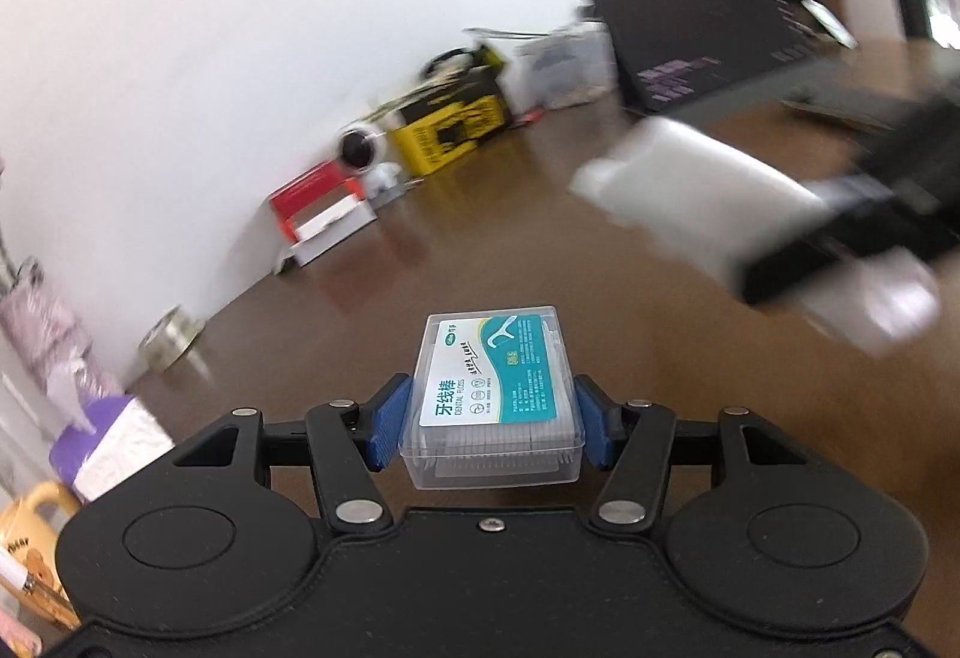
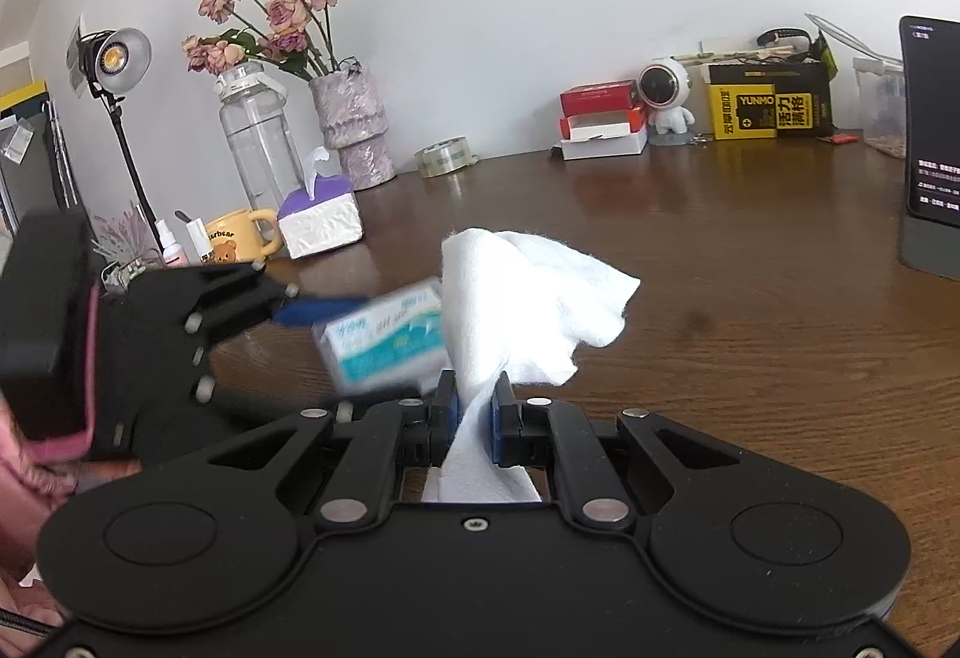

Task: Clean container
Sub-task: 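Lower the floss box onto the table and open the left gripper while the right gripper drops the wipe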

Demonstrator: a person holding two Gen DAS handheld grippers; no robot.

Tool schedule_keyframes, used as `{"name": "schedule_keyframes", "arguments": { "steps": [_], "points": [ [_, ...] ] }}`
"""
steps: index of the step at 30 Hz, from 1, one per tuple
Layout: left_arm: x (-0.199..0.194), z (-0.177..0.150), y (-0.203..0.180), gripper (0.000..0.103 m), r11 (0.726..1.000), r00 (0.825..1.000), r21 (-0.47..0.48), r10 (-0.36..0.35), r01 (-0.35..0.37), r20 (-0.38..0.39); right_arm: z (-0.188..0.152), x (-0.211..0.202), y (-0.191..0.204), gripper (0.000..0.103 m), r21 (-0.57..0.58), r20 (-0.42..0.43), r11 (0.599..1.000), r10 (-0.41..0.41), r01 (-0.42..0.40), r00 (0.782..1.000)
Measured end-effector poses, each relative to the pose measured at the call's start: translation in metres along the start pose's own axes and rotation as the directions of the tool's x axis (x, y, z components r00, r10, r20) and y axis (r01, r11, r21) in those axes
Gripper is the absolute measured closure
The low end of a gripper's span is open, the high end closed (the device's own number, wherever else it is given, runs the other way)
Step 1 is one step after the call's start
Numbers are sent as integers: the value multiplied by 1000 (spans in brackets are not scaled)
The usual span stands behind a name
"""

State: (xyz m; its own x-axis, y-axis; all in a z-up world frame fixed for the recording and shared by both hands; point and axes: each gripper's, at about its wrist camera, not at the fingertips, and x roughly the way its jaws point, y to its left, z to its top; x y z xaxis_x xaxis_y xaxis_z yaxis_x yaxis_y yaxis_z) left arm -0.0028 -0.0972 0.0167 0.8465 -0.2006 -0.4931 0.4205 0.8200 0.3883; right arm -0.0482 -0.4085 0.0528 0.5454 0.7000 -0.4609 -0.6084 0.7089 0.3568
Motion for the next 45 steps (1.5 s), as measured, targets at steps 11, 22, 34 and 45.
{"name": "schedule_keyframes", "arguments": {
  "steps": [11,22,34,45],
  "points": [
    [24,13,22,47,979,990,-182,66,-88,-122,-1,-2,-5,93,12,7,1000,1,-1,1000],
    [44,14,20,46,964,978,-230,94,-136,-184,-4,-4,-10,93,24,7,1000,1,-1,1000],
    [39,11,25,15,958,977,-246,100,-145,-187,-3,-4,-10,93,26,8,1000,1,-2,1000],
    [-8,3,45,0,950,990,-280,123,-137,-67,17,10,-18,93,-7,0,998,-55,55,998]
  ]
}}
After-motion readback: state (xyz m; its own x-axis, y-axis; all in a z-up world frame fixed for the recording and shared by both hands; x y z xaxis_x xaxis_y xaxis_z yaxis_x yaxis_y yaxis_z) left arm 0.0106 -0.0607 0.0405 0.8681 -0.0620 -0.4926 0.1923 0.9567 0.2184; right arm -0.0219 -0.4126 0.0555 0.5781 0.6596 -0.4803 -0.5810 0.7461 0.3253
